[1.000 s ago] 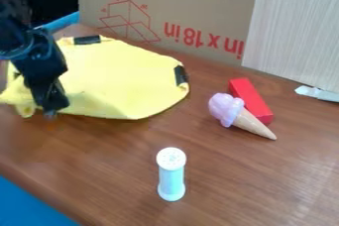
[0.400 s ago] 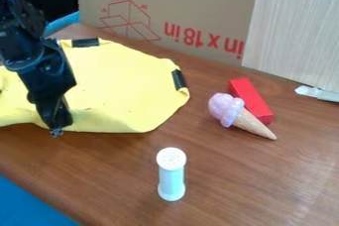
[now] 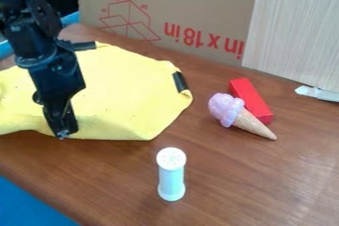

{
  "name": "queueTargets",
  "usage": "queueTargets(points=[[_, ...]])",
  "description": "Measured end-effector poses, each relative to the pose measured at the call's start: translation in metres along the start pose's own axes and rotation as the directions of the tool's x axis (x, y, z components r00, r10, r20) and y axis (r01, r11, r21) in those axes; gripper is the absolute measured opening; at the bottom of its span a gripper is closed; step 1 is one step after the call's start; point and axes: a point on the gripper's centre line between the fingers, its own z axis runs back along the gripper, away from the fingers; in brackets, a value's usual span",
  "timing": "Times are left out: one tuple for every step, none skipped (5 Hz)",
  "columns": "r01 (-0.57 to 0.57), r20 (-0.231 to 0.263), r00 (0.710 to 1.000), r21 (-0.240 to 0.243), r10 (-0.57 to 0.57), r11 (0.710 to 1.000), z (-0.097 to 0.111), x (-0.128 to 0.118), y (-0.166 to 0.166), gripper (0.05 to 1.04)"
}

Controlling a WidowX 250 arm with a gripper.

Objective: Unfold the cloth top left to the bottom right

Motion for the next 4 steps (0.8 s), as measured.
queueTargets(points=[[0.024, -0.029, 0.999, -0.114, -0.027, 0.993, -0.001, 0.003, 0.0, 0.554], [0.075, -0.053, 0.994, -0.306, -0.095, 0.949, 0.001, 0.006, -0.001, 0.808], [0.1, -0.031, 0.992, -0.419, -0.124, 0.902, 0.008, 0.009, 0.006, 1.003], [0.009, 0.001, 1.0, -0.281, -0.01, 0.96, 0.023, 0.008, 0.036, 1.001]])
